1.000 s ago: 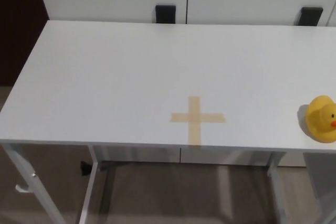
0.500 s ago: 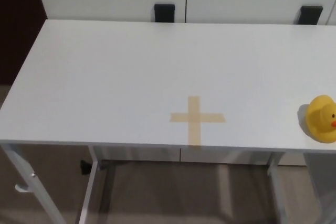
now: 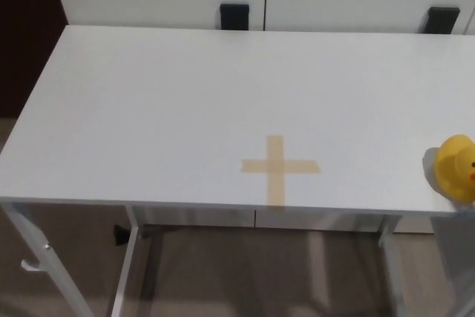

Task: The robot uses its right hand to push the yellow duck toy to the center of the white desk.

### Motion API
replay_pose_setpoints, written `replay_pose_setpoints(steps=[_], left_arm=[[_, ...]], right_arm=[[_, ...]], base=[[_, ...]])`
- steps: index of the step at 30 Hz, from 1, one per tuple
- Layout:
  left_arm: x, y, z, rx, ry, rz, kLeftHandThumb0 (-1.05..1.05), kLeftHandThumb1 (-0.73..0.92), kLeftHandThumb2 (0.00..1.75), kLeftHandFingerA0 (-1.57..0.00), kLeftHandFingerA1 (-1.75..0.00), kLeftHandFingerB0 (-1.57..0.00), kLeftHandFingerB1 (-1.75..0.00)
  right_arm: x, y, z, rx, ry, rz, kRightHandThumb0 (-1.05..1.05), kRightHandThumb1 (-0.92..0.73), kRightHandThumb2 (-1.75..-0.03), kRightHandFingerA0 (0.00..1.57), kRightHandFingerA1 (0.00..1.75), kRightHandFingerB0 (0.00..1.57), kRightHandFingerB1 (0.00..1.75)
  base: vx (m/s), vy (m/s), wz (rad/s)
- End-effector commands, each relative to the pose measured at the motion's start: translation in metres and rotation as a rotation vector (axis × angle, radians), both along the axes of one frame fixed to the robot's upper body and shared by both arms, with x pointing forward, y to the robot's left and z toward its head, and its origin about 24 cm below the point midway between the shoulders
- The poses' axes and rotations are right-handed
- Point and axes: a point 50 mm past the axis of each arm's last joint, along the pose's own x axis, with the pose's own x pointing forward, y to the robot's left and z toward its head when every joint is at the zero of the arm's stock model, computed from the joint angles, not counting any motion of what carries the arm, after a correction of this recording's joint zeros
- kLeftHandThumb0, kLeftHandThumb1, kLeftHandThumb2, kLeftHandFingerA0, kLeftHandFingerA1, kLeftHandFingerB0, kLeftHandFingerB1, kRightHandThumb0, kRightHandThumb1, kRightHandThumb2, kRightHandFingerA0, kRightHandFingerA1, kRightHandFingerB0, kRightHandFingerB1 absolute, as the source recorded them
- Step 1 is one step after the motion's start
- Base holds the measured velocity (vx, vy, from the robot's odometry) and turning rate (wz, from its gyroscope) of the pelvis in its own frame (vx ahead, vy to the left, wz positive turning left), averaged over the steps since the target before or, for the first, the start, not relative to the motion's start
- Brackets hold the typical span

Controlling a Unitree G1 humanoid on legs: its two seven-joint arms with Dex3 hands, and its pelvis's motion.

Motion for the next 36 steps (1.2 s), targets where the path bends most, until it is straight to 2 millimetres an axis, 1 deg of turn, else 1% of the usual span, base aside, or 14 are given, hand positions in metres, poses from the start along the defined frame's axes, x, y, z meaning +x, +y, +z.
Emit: replay_pose_setpoints(steps=[1,2,8,13,14,17,22,27,28,29,31,32,35,36], left_arm=[[0.001,0.009,0.006,0.021,-0.003,0.008,-0.16,0.65,0.69,-0.78,-0.71,-0.77,-0.56],[0.003,0.009,0.008,0.020,-0.010,0.010,-0.20,0.65,0.67,-0.79,-0.79,-0.78,-0.59],[0.001,0.009,0.007,0.015,-0.013,0.025,-0.18,0.67,0.69,-0.78,-0.76,-0.78,-0.57],[0.003,0.012,0.009,0.017,-0.010,0.019,-0.23,0.70,0.60,-0.78,-0.70,-0.74,-0.52],[0.004,0.012,0.009,0.020,-0.007,0.016,-0.19,0.70,0.64,-0.79,-0.74,-0.75,-0.55],[0.007,0.009,0.009,0.020,-0.007,0.004,-0.25,0.69,0.61,-0.79,-0.68,-0.76,-0.53],[0.009,0.007,0.008,0.012,-0.014,0.000,-0.23,0.72,0.61,-0.79,-0.74,-0.77,-0.54],[0.012,0.006,0.008,0.018,-0.002,0.001,-0.23,0.70,0.61,-0.78,-0.64,-0.75,-0.51],[0.011,0.005,0.007,0.013,-0.004,-0.003,-0.22,0.70,0.63,-0.78,-0.68,-0.74,-0.53],[0.011,0.004,0.006,0.004,-0.009,-0.006,-0.25,0.67,0.60,-0.74,-0.64,-0.74,-0.53],[0.011,0.002,0.005,-0.005,-0.015,-0.008,-0.25,0.67,0.60,-0.74,-0.64,-0.74,-0.53],[0.011,0.002,0.005,-0.003,-0.014,-0.005,-0.24,0.69,0.61,-0.77,-0.70,-0.76,-0.53],[0.012,0.001,0.004,0.001,-0.007,-0.006,-0.21,0.70,0.62,-0.77,-0.67,-0.74,-0.51],[0.012,-0.001,0.003,-0.003,-0.005,-0.008,-0.19,0.69,0.66,-0.79,-0.73,-0.74,-0.54]], right_arm=[[0.016,0.017,-0.017,-0.062,0.102,0.041,-0.79,-0.78,-1.12,0.04,0.43,0.09,0.43],[0.019,0.021,-0.022,-0.049,0.109,0.054,-0.36,-0.50,-1.12,0.02,0.52,0.00,0.48],[0.023,0.032,-0.039,-0.018,0.157,0.097,-0.36,-0.51,-1.13,0.00,0.51,0.00,0.49],[0.024,0.040,-0.054,-0.007,0.193,0.112,-0.37,-0.49,-1.12,0.00,0.50,0.00,0.49],[0.026,0.043,-0.058,0.021,0.199,0.108,-0.88,-0.92,-0.75,0.20,0.40,0.17,0.35],[0.029,0.054,-0.070,0.098,0.214,0.098,-0.83,-0.92,-0.77,0.18,0.42,0.16,0.36],[0.027,0.057,-0.078,0.070,0.249,0.098,-0.84,-0.92,-0.80,0.21,0.43,0.18,0.37],[0.025,0.059,-0.086,0.068,0.260,0.092,-0.86,-0.92,-0.83,0.26,0.45,0.23,0.40],[0.024,0.058,-0.086,0.065,0.265,0.090,-0.87,-0.92,-0.89,0.32,0.47,0.27,0.42],[0.024,0.058,-0.087,0.057,0.271,0.089,-0.78,-0.85,-1.25,0.34,0.57,0.19,0.48],[0.024,0.058,-0.088,0.046,0.278,0.087,-0.78,-0.85,-1.25,0.34,0.57,0.19,0.48],[0.025,0.059,-0.088,0.049,0.280,0.085,-0.88,-0.92,-0.88,0.35,0.47,0.29,0.43],[0.028,0.062,-0.088,0.055,0.286,0.082,-0.89,-0.92,-0.88,0.35,0.46,0.30,0.42],[0.031,0.066,-0.088,0.044,0.298,0.086,-0.80,-0.84,-1.25,0.35,0.56,0.22,0.48]], base=[[0.00,0.000,0.00],[0.00,0.000,0.00],[0.00,0.000,0.00],[0.00,0.000,0.00],[0.00,0.000,0.00],[0.00,0.000,0.00],[0.00,0.000,0.00],[0.00,0.000,0.00],[0.00,0.000,0.00],[0.00,0.000,0.00],[0.00,0.000,0.00],[0.00,0.000,0.00],[0.00,0.000,0.00],[0.00,0.000,0.00]])
